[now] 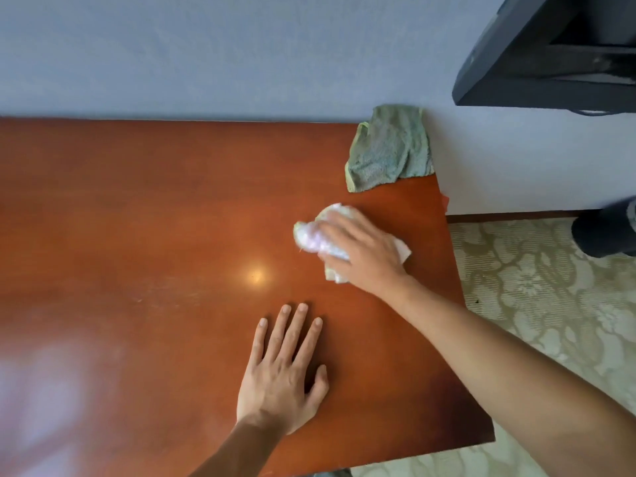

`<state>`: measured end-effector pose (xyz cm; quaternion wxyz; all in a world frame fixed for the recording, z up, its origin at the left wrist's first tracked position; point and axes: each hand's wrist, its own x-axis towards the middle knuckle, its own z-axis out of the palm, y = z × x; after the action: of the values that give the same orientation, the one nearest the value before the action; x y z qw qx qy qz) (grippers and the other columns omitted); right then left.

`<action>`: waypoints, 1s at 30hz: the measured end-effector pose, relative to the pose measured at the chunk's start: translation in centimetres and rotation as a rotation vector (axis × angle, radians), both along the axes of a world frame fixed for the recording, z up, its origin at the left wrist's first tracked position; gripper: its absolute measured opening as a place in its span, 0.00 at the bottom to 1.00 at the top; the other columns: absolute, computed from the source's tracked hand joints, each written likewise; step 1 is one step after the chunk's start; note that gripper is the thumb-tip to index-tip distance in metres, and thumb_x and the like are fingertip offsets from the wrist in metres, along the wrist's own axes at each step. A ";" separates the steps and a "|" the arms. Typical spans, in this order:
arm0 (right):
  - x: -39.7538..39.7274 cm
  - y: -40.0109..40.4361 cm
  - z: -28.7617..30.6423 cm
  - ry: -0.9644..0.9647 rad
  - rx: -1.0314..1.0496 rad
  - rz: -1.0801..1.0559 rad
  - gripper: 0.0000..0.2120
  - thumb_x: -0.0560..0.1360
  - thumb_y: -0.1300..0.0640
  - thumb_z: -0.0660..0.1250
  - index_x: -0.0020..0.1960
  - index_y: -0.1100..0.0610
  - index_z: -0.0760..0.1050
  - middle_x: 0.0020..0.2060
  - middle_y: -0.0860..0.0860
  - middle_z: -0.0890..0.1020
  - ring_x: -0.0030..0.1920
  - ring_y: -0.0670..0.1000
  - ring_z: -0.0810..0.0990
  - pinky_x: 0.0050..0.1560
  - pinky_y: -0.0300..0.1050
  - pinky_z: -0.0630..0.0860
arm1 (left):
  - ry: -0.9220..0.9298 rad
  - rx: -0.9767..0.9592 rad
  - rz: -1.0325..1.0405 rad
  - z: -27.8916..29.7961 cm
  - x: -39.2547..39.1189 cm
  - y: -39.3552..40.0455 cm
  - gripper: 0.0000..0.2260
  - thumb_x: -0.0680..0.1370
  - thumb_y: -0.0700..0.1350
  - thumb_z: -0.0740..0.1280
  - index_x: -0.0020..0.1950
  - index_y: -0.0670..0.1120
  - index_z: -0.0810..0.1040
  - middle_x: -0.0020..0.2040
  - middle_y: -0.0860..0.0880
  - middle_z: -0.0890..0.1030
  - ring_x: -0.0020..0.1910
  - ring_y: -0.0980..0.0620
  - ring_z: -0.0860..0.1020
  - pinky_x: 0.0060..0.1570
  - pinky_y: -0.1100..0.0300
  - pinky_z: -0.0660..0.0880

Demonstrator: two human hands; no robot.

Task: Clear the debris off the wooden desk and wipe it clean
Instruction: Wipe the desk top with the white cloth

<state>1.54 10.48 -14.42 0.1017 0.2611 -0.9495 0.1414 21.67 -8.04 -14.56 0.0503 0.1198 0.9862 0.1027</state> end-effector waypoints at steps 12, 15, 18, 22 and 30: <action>0.0 -4.3 0.2 -0.060 -0.029 -0.219 0.21 0.82 0.46 0.65 0.71 0.54 0.76 0.69 0.49 0.77 0.73 0.60 0.71 0.70 0.53 0.72 | 0.101 0.047 0.049 1.0 -8.8 -2.6 0.20 0.75 0.51 0.65 0.66 0.50 0.78 0.62 0.44 0.74 0.52 0.40 0.73 0.50 0.46 0.68; -0.8 -2.4 1.0 -0.071 -0.038 0.024 0.21 0.82 0.45 0.67 0.71 0.54 0.76 0.70 0.48 0.77 0.74 0.57 0.71 0.65 0.48 0.74 | 0.126 0.028 0.113 0.8 -15.6 -5.4 0.21 0.77 0.52 0.63 0.69 0.48 0.76 0.66 0.45 0.74 0.57 0.40 0.74 0.57 0.44 0.69; -1.5 -3.3 1.8 -0.100 -0.074 -0.280 0.20 0.81 0.45 0.67 0.69 0.51 0.73 0.67 0.45 0.76 0.70 0.53 0.72 0.57 0.47 0.79 | 0.099 -0.042 0.073 0.9 -21.5 -7.6 0.27 0.79 0.57 0.59 0.77 0.50 0.70 0.76 0.44 0.70 0.71 0.40 0.70 0.71 0.39 0.63; -2.0 -6.5 0.4 -0.025 -0.058 -0.213 0.18 0.81 0.47 0.68 0.68 0.54 0.76 0.66 0.50 0.77 0.72 0.60 0.71 0.70 0.52 0.73 | 0.010 -0.100 0.066 0.6 -24.7 -8.8 0.31 0.81 0.65 0.51 0.84 0.58 0.53 0.85 0.47 0.52 0.84 0.42 0.48 0.79 0.33 0.42; -12.6 -8.7 0.2 -0.010 -0.095 -0.575 0.19 0.80 0.46 0.65 0.66 0.56 0.76 0.60 0.53 0.79 0.64 0.60 0.75 0.64 0.56 0.74 | 0.046 0.013 0.126 0.5 -24.9 -8.9 0.31 0.79 0.58 0.54 0.83 0.56 0.60 0.85 0.50 0.55 0.84 0.46 0.47 0.80 0.34 0.44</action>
<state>-11.05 1.81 -14.19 0.1451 -0.0247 -0.9773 0.1526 -3.23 -16.98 -14.05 0.0204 0.0602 0.9920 0.1092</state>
